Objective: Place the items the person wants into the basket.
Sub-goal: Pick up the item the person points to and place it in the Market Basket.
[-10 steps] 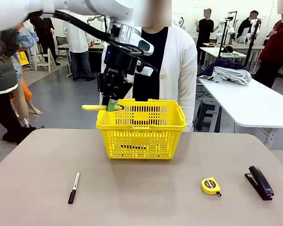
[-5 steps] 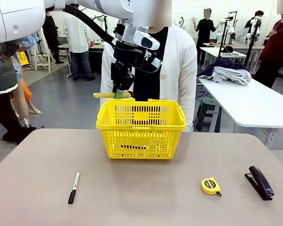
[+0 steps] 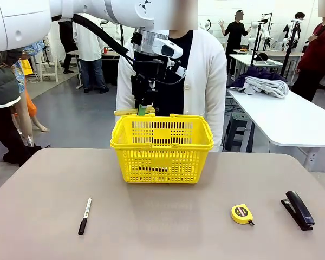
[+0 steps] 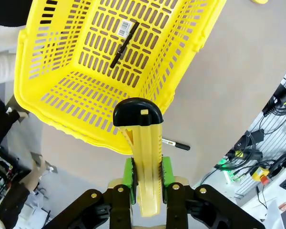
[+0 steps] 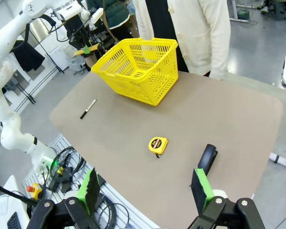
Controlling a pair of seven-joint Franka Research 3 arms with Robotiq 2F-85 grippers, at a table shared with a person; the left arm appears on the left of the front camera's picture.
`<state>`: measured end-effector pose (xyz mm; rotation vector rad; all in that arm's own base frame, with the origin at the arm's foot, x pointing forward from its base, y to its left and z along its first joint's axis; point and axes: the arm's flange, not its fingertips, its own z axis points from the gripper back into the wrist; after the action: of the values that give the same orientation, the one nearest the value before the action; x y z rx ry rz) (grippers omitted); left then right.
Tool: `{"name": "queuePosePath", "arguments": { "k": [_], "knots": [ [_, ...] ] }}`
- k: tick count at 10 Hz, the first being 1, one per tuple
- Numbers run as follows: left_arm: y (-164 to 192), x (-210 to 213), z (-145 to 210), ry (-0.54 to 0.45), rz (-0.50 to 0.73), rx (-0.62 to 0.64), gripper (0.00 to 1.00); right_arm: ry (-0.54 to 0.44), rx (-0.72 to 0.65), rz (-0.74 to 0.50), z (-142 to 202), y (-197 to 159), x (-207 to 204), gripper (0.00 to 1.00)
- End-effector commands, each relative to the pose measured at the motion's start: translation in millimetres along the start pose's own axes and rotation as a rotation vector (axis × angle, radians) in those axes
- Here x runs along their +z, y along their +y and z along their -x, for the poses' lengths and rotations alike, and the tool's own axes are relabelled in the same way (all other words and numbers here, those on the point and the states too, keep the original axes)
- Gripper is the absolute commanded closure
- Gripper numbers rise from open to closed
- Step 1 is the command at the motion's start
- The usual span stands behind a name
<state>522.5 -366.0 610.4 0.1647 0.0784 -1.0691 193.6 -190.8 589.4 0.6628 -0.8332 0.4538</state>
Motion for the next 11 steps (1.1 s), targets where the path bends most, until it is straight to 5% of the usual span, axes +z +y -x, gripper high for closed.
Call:
{"name": "queuePosePath", "arguments": {
  "k": [1,4,7,11],
  "knots": [
    [-1,3,1,0.008,-0.007,0.002,0.74,-0.016,0.011,-0.020,0,0,-2,0.00],
    [0,0,0,0.000,0.000,0.000,0.73,-0.016,0.011,-0.020,0,0,-2,0.00],
    [38,-29,-10,-0.078,0.103,-0.332,0.73,-0.016,0.011,-0.020,0,0,-2,0.00],
    [67,-75,-24,-0.116,0.148,-0.446,0.73,-0.016,0.011,-0.020,0,0,-2,0.00]
  ]
}}
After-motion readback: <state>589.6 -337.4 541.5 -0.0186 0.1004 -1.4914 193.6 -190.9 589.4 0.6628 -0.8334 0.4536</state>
